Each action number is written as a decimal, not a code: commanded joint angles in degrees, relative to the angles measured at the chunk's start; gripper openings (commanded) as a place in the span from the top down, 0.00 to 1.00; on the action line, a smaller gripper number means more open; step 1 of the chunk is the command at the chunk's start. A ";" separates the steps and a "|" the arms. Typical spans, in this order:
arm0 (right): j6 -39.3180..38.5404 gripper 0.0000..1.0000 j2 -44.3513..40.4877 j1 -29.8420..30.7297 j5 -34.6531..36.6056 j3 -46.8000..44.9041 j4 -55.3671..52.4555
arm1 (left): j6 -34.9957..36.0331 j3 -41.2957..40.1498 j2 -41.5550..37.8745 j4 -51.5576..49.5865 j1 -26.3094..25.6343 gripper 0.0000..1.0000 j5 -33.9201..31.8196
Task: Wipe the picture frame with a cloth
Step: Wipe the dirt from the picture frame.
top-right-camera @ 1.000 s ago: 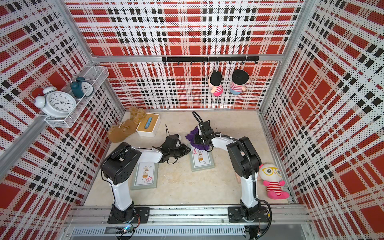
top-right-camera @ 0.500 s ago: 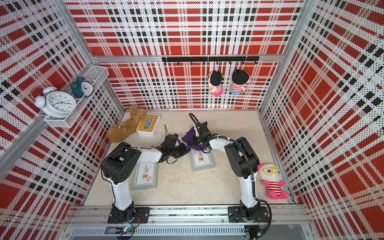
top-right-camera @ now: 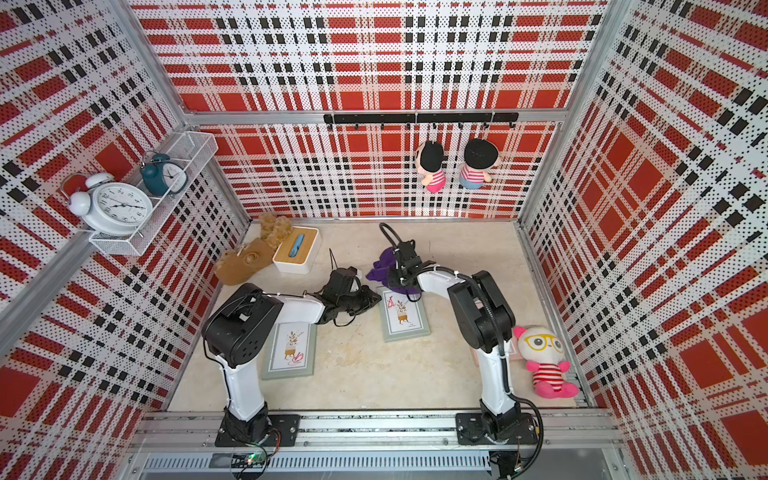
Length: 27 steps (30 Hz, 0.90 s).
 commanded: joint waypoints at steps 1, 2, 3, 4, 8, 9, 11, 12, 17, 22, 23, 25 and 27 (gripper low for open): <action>0.48 1.00 1.57 1.34 -3.69 -2.47 -4.42 | 1.01 -0.71 4.46 -7.50 -0.02 0.83 -3.41; 0.48 1.00 1.42 0.62 -2.57 -2.72 -5.09 | 1.01 -0.70 4.53 -7.53 0.02 0.83 -3.50; 0.19 1.00 1.23 -0.68 -1.62 -3.09 -5.90 | 1.05 -0.70 4.52 -7.64 0.10 0.83 -3.62; -0.02 1.00 0.82 -2.19 -0.92 -3.76 -6.32 | 1.10 -0.79 4.49 -7.61 -0.02 0.83 -3.63; -1.02 1.00 -0.21 -6.81 2.95 -5.74 -6.68 | 1.10 -1.30 4.34 -7.61 0.11 0.83 -4.06; -1.36 1.00 0.18 -6.77 3.31 -5.28 -6.96 | 1.12 -1.39 4.32 -7.62 0.15 0.83 -4.22; -1.24 1.00 1.18 -4.85 1.67 -3.94 -6.84 | 1.12 -1.62 4.34 -7.69 0.11 0.84 -4.51; -1.11 1.00 1.80 -2.96 0.90 -3.29 -6.40 | 1.01 -1.68 4.35 -7.62 0.15 0.84 -4.55; 1.89 1.00 3.59 4.09 -2.05 -3.66 -2.40 | 0.57 -1.69 4.41 -7.61 0.41 0.84 -4.88; 2.52 1.00 2.10 -1.13 -0.02 -8.81 -0.65 | 0.54 -1.79 4.43 -7.63 0.42 0.84 -4.86; 2.01 1.00 1.46 -3.17 1.05 -9.60 -0.64 | 0.57 -1.86 4.37 -7.62 0.42 0.84 -4.86; 1.35 1.00 0.14 -6.83 0.67 -9.84 -1.74 | 0.62 -2.00 4.30 -7.61 0.42 0.84 -4.77; 1.31 1.00 -1.02 -8.70 -2.28 -9.77 -0.49 | 0.64 -1.93 4.35 -7.54 0.40 0.84 -4.69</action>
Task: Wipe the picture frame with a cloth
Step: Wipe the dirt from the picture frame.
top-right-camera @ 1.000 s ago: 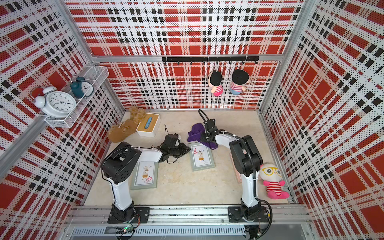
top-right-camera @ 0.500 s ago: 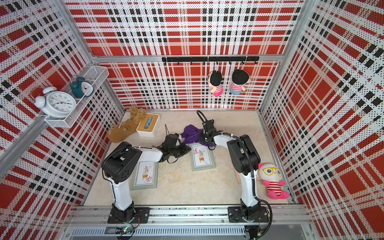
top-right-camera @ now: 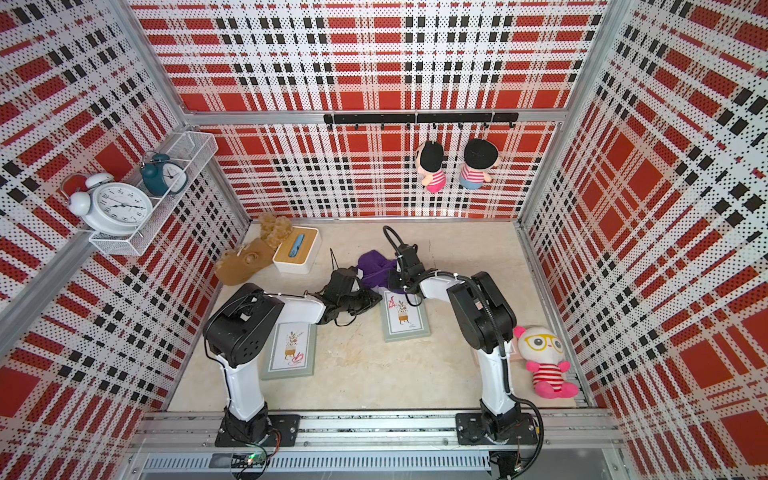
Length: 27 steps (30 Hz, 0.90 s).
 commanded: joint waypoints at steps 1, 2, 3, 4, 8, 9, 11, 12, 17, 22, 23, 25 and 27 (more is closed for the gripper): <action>-0.28 1.00 0.08 -3.18 -1.58 -2.83 -8.90 | 0.69 -2.07 4.15 -8.16 0.39 0.84 -4.15; -1.90 1.00 0.39 -1.90 -2.52 -2.56 -8.16 | 0.77 -1.91 4.22 -8.11 0.39 0.84 -4.05; -2.37 1.00 1.19 -0.12 -2.96 -1.98 -7.99 | 0.77 -1.81 4.29 -8.12 0.39 0.84 -4.05; -2.45 1.00 2.07 1.72 -3.06 -1.57 -7.83 | 0.82 -1.69 4.45 -8.14 0.39 0.84 -4.05; 1.02 1.00 4.52 6.94 -5.26 -2.79 -3.10 | 0.63 -1.47 4.60 -8.11 0.29 0.84 -4.05; 1.82 1.00 4.32 6.90 -5.53 -3.43 -2.17 | 0.67 -1.49 4.60 -8.16 0.26 0.84 -4.00; 1.48 1.00 3.68 5.73 -4.35 -4.22 -2.12 | 0.70 -1.56 4.60 -8.22 0.24 0.84 -3.89; 0.64 1.00 3.19 4.54 -3.94 -4.46 -2.47 | 0.77 -1.63 4.55 -8.20 0.30 0.84 -3.87; -5.32 1.00 1.17 -1.57 -1.53 -4.29 -5.01 | 1.06 -1.95 4.40 -8.16 0.25 0.84 -3.98; -3.72 1.00 3.42 0.71 -6.15 -3.22 -2.28 | 0.90 -1.87 4.45 -8.11 0.18 0.84 -4.13; -2.91 1.00 4.22 2.27 -7.69 -2.90 -1.23 | 0.87 -1.80 4.51 -8.12 0.15 0.84 -4.14; -1.88 1.00 5.45 5.36 -8.95 -1.83 -0.47 | 0.81 -1.74 4.38 -8.12 0.20 0.84 -4.14; -1.16 1.00 6.18 6.92 -10.49 -1.48 0.81 | 0.68 -1.76 4.39 -8.11 0.13 0.84 -4.05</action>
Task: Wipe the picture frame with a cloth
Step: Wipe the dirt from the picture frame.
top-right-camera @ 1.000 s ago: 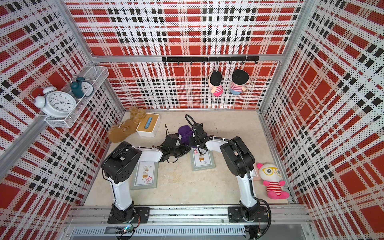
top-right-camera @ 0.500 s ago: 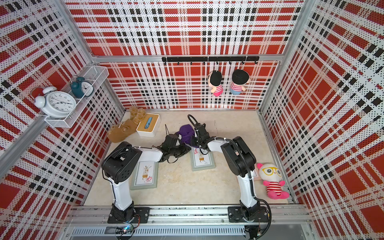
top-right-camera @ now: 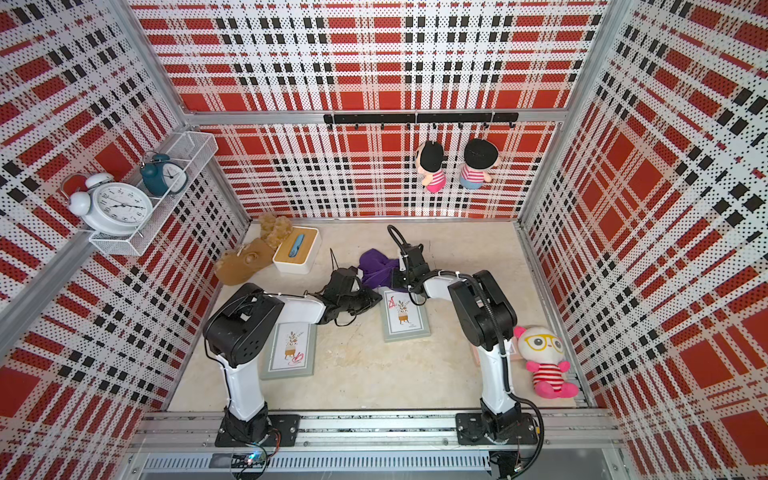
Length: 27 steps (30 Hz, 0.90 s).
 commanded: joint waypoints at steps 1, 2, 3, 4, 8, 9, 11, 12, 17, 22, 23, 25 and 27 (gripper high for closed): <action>2.86 1.00 4.08 4.45 -5.98 -1.69 -4.33 | 0.73 -1.80 4.38 -8.22 0.23 0.84 -3.94; 3.31 1.00 3.88 4.18 -5.82 -2.19 -3.75 | 0.77 -1.80 4.36 -8.23 0.20 0.84 -3.86; 3.12 1.00 3.65 3.66 -5.00 -2.44 -4.11 | 0.75 -1.82 4.22 -8.26 0.16 0.84 -3.87; 2.51 1.00 3.31 2.76 -3.77 -2.71 -4.93 | 0.87 -1.87 4.21 -8.22 0.08 0.84 -3.92; -0.03 1.00 1.28 -2.76 -0.40 -5.05 -6.99 | 1.00 -2.09 4.12 -8.27 0.15 0.84 -3.83; -0.91 1.00 0.73 -3.88 0.17 -5.39 -7.17 | 1.01 -2.19 4.11 -8.25 0.15 0.84 -3.83; -4.12 1.00 0.40 -4.31 3.22 -4.17 -9.60 | 1.07 -2.29 3.94 -8.27 0.14 0.84 -3.87; -5.05 1.00 0.52 -3.92 3.93 -3.34 -10.85 | 0.99 -2.36 3.88 -8.28 0.14 0.84 -4.00; -4.67 1.00 2.63 2.15 -0.09 -1.52 -9.19 | 0.92 -2.40 3.68 -8.47 0.16 0.84 -4.31; -0.89 1.00 3.98 4.46 -5.28 -3.78 -3.19 | 0.50 -2.14 3.75 -8.50 0.20 0.84 -4.38; -1.39 1.00 3.62 3.63 -5.75 -4.38 -3.01 | 0.48 -2.11 3.76 -8.53 0.15 0.84 -4.36; -1.90 1.00 2.26 1.07 -3.63 -5.53 -3.57 | 0.64 -2.12 3.71 -8.54 0.12 0.84 -4.27; -2.67 1.00 1.51 -2.07 0.15 -3.66 -9.40 | 0.66 -2.28 3.65 -8.57 0.13 0.84 -4.27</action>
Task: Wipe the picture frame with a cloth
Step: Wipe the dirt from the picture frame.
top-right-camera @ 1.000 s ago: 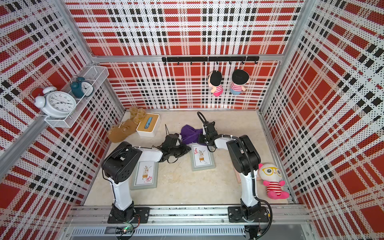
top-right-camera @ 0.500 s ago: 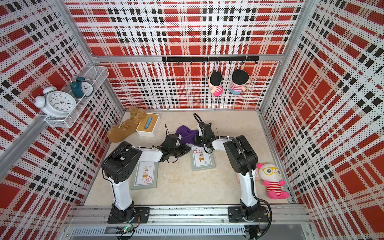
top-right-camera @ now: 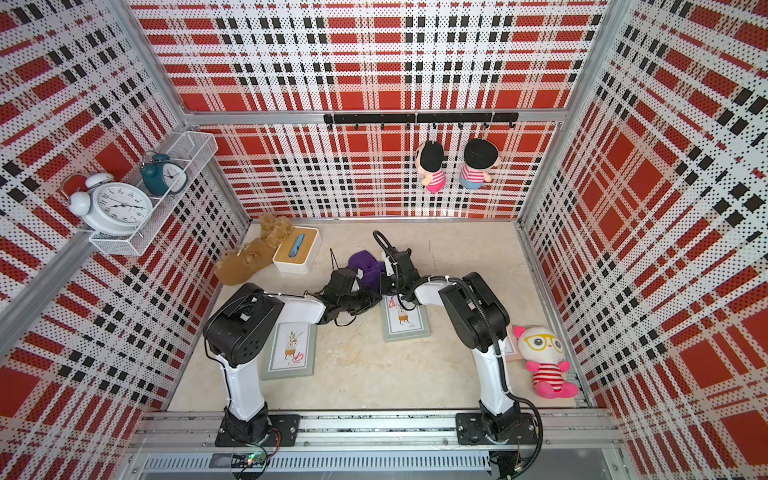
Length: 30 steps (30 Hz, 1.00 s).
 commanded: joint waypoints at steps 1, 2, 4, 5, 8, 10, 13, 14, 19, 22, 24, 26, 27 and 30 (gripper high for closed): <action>-0.76 1.00 0.50 -5.30 3.53 -1.01 -17.43 | 0.72 -2.21 3.55 -8.57 0.11 0.84 -4.25; -0.95 1.00 -0.09 -6.73 4.63 -0.90 -18.58 | 0.61 -2.38 3.43 -8.60 0.15 0.84 -4.32; -1.35 1.00 -2.73 -9.63 6.74 -1.43 -19.65 | 0.68 -2.32 3.21 -8.56 0.11 0.84 -4.33; -1.62 1.00 -3.91 -10.69 7.52 -1.38 -19.97 | 0.61 -2.38 3.10 -8.61 0.11 0.84 -4.28; -3.29 1.00 -6.59 -13.85 9.84 1.94 -23.69 | 1.43 -1.49 2.41 -10.12 0.10 0.84 -4.42; -4.61 1.00 -7.84 -14.78 11.44 4.97 -27.61 | 2.70 -0.04 1.70 -11.71 0.12 0.84 -4.34; -4.91 1.00 -9.63 -14.81 9.50 5.00 -29.83 | 4.03 2.63 0.65 -12.22 0.13 0.78 -2.36; -4.14 1.00 -10.29 -14.73 8.43 3.81 -29.50 | 4.27 3.77 0.52 -12.22 0.13 0.75 -1.42; 0.60 1.00 -14.02 -13.10 7.53 -5.60 -27.82 | 4.29 9.16 -0.60 -12.31 -0.59 0.60 1.46; 1.18 1.00 -15.81 -10.99 6.86 -9.86 -27.20 | 3.46 8.55 -1.52 -12.14 -1.23 0.54 0.71; 0.97 1.00 -16.16 -9.44 6.15 -11.37 -26.93 | 2.23 6.74 -2.09 -11.96 -1.68 0.51 -0.61; 1.03 1.00 -15.62 -8.15 4.57 -11.85 -26.72 | 1.13 4.67 -2.62 -11.23 -1.95 0.48 -1.86; 1.27 1.00 -15.15 -7.66 4.09 -12.08 -26.37 | 0.62 3.58 -2.81 -10.74 -2.04 0.47 -2.13; 2.20 1.00 -13.42 -6.87 2.40 -12.00 -25.07 | -1.17 0.83 -3.22 -9.09 -2.17 0.46 -2.22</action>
